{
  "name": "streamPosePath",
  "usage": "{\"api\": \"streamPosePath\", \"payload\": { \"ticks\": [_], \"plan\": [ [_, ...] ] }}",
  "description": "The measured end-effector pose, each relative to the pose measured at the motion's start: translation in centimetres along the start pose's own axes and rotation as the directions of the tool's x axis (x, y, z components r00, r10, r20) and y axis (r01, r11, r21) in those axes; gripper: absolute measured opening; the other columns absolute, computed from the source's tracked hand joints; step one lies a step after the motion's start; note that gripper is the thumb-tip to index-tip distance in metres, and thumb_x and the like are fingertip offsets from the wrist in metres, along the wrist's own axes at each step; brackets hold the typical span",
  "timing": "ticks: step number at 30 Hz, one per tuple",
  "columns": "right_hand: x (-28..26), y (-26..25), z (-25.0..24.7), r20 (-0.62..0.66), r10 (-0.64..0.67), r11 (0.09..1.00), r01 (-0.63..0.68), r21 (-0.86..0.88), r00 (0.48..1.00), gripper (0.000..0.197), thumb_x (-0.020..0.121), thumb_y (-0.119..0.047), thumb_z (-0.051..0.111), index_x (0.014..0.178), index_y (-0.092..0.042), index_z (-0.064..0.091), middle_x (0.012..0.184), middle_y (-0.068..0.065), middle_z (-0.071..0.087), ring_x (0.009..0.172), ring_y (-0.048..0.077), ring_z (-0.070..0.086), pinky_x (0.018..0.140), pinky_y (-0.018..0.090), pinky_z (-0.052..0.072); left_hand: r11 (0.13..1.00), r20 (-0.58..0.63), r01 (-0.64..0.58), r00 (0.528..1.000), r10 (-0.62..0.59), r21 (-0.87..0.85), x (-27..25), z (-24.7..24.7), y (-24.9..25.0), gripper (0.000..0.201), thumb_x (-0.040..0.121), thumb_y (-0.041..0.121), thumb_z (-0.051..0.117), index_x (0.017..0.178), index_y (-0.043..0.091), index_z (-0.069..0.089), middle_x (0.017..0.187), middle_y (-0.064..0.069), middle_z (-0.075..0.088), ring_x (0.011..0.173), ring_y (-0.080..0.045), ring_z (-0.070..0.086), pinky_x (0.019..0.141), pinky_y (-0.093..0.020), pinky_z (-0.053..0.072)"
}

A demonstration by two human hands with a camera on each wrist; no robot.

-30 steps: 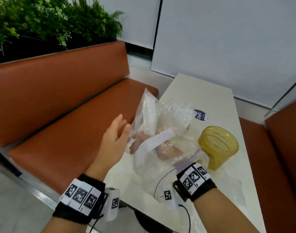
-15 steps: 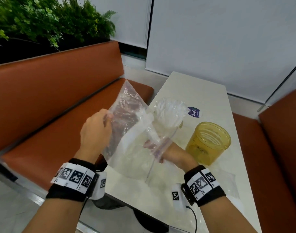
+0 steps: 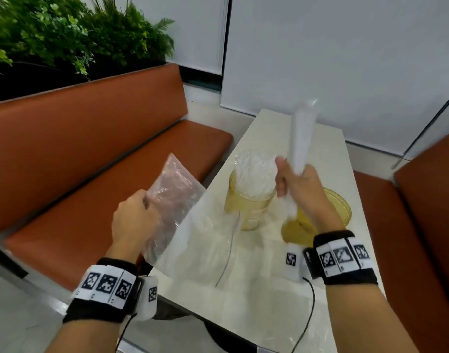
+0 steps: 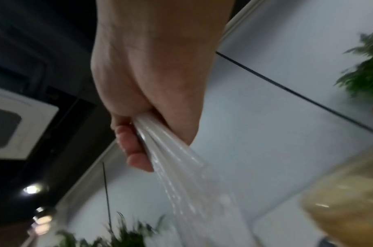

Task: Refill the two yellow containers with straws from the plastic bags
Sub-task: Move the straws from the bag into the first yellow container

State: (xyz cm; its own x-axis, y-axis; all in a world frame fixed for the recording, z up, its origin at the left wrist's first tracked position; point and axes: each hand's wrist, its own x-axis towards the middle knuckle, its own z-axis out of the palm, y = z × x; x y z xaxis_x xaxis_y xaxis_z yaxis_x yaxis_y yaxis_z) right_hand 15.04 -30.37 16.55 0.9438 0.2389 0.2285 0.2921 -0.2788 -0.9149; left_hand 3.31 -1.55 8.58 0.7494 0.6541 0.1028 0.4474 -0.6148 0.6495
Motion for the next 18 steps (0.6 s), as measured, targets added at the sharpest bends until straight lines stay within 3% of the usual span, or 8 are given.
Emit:
{"api": "streamPosePath", "payload": {
  "ticks": [4, 6, 8, 10, 12, 15, 16, 18],
  "plan": [
    [4.7, -4.9, 1.4, -0.164, -0.194, 0.926, 0.235, 0.295, 0.967, 0.044, 0.100, -0.042, 0.054, 0.062, -0.021, 0.055, 0.053, 0.001, 0.049, 0.053, 0.021, 0.049, 0.059, 0.034, 0.047, 0.999, 0.137, -0.044, 0.990, 0.039, 0.033, -1.0, 3.7, 0.1, 0.021, 0.101, 0.024, 0.053, 0.081, 0.017, 0.055, 0.077, -0.002, 0.064, 0.065, -0.021, 0.062, 0.057, -0.031, 0.052],
    [6.9, -5.6, 2.4, -0.187, -0.237, 0.910, 0.285, 0.301, 0.953, 0.042, 0.101, -0.041, 0.053, 0.063, -0.023, 0.056, 0.053, -0.001, 0.051, 0.055, 0.021, 0.051, 0.064, 0.038, 0.049, 0.996, 0.174, -0.061, 0.984, 0.049, 0.067, -1.5, 5.0, 0.3, 0.026, 0.103, 0.033, 0.048, 0.082, 0.017, 0.054, 0.080, -0.002, 0.064, 0.070, -0.023, 0.061, 0.063, -0.032, 0.051],
    [8.8, -4.8, 3.6, -0.196, -0.232, 0.930, 0.276, 0.244, 0.953, 0.042, 0.103, -0.038, 0.051, 0.065, -0.020, 0.055, 0.055, 0.001, 0.053, 0.057, 0.021, 0.052, 0.065, 0.033, 0.049, 0.990, 0.226, -0.080, 0.973, 0.053, 0.113, -1.9, 6.1, 0.5, 0.027, 0.103, 0.034, 0.043, 0.086, 0.016, 0.054, 0.088, -0.006, 0.066, 0.077, -0.026, 0.057, 0.070, -0.034, 0.048],
    [10.3, -2.8, 4.9, -0.184, -0.212, 0.959, 0.240, 0.151, 0.960, 0.046, 0.104, -0.036, 0.049, 0.064, -0.014, 0.056, 0.059, 0.008, 0.056, 0.059, 0.019, 0.054, 0.064, 0.027, 0.049, 0.985, 0.310, -0.093, 0.950, 0.044, 0.145, -2.0, 6.8, 0.8, 0.030, 0.103, 0.039, 0.042, 0.097, 0.014, 0.059, 0.104, -0.010, 0.069, 0.088, -0.031, 0.059, 0.079, -0.038, 0.049],
    [11.0, -0.2, 6.0, -0.144, -0.162, 0.983, 0.173, 0.067, 0.976, 0.050, 0.104, -0.037, 0.050, 0.066, -0.005, 0.061, 0.063, 0.014, 0.061, 0.062, 0.024, 0.059, 0.068, 0.029, 0.051, 0.972, 0.386, -0.106, 0.922, 0.017, 0.211, -2.0, 6.7, 1.3, 0.048, 0.103, 0.050, 0.039, 0.124, 0.013, 0.059, 0.124, -0.009, 0.065, 0.109, -0.030, 0.061, 0.092, -0.040, 0.050],
    [10.9, 3.0, 6.9, -0.097, -0.086, 0.996, 0.087, 0.005, 0.992, 0.055, 0.102, -0.041, 0.051, 0.072, 0.003, 0.065, 0.068, 0.016, 0.067, 0.071, 0.031, 0.068, 0.074, 0.030, 0.053, 0.930, 0.276, -0.242, 0.947, 0.164, 0.277, -1.2, 4.8, 3.5, 0.056, 0.101, 0.057, 0.036, 0.139, 0.019, 0.050, 0.132, -0.005, 0.054, 0.117, -0.027, 0.055, 0.097, -0.044, 0.048],
    [10.6, 3.6, 7.0, -0.095, -0.073, 0.997, 0.072, -0.012, 0.993, 0.056, 0.102, -0.042, 0.051, 0.071, 0.002, 0.065, 0.067, 0.012, 0.068, 0.070, 0.026, 0.068, 0.073, 0.027, 0.052, 0.929, 0.203, -0.310, 0.941, 0.270, 0.201, -0.8, 3.8, 4.9, 0.053, 0.101, 0.055, 0.039, 0.139, 0.020, 0.051, 0.131, -0.003, 0.053, 0.116, -0.026, 0.055, 0.096, -0.041, 0.048],
    [10.4, 4.1, 7.1, -0.102, -0.057, 0.998, 0.053, -0.039, 0.993, 0.056, 0.101, -0.044, 0.051, 0.069, -0.001, 0.066, 0.064, 0.001, 0.067, 0.066, 0.012, 0.064, 0.071, 0.022, 0.047, 0.878, 0.063, -0.478, 0.876, 0.478, -0.023, 0.3, 1.7, 8.5, 0.048, 0.101, 0.048, 0.047, 0.139, 0.019, 0.052, 0.132, 0.001, 0.052, 0.118, -0.020, 0.055, 0.095, -0.032, 0.046]
  ]
}}
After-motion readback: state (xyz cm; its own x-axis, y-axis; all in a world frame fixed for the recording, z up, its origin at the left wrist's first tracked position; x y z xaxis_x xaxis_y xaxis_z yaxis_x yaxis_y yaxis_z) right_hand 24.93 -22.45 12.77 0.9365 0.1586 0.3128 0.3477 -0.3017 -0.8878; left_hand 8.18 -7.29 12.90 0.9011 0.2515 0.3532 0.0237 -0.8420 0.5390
